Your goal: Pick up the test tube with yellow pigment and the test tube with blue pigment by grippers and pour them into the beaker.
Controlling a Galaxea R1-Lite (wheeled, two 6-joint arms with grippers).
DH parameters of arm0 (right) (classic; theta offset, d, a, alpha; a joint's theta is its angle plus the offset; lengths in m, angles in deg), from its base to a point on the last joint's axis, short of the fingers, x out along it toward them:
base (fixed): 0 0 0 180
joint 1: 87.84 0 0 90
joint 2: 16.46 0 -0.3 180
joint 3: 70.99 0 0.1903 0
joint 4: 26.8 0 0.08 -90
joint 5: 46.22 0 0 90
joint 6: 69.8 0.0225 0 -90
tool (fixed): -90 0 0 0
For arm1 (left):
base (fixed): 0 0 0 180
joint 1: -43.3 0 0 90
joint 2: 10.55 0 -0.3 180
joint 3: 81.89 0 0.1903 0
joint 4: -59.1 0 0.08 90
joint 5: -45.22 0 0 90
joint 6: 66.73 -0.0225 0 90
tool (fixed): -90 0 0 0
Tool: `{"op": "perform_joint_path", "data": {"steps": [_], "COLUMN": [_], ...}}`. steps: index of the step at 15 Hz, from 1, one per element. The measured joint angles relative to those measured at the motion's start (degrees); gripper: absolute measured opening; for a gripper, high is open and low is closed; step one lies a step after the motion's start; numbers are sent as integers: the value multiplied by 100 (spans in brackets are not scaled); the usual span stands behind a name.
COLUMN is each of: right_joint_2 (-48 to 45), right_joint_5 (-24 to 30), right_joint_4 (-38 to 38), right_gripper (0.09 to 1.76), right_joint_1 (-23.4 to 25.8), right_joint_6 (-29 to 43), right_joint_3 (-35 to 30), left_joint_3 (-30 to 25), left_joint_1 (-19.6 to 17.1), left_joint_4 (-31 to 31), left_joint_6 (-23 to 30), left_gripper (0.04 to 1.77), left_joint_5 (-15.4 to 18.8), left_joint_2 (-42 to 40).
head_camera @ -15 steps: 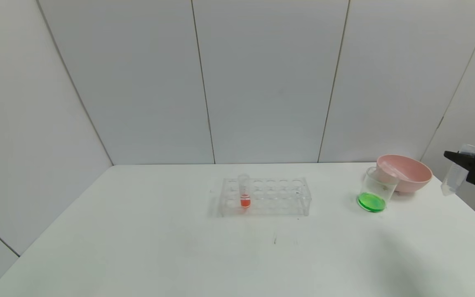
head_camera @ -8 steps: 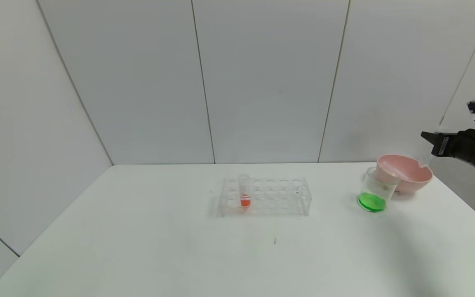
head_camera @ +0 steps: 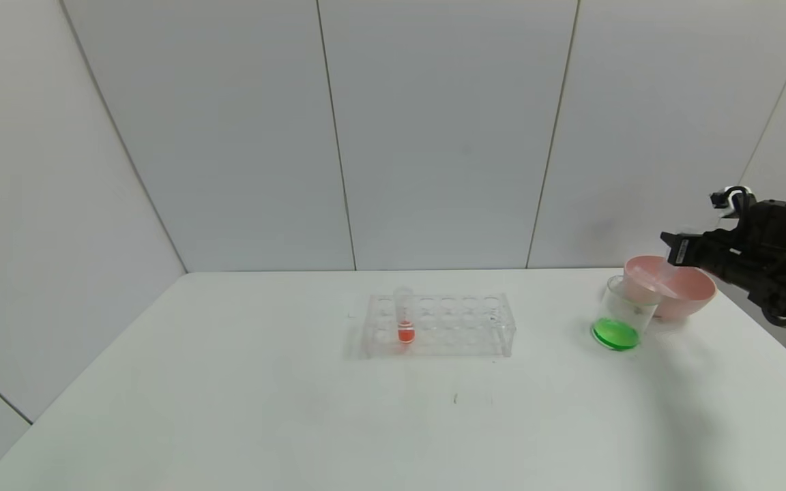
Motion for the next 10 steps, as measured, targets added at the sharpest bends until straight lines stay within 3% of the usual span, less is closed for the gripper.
{"op": "perform_joint_path", "data": {"steps": [1, 5, 10], "right_joint_2": [74, 188, 199], "right_joint_5": [0, -1, -168], "right_joint_4": [0, -9, -39], "right_gripper": [56, 103, 135], "right_joint_1": [0, -2, -215], "right_joint_6": [-10, -13, -10], "right_joint_3": [61, 217, 286], "left_joint_3": [0, 0, 0], "left_joint_1": [0, 0, 0], "left_joint_4": [0, 0, 0], "left_joint_6": [0, 0, 0], "left_gripper": [176, 176, 176], "left_joint_5": [-2, 0, -2], "left_joint_2": [0, 0, 0]}}
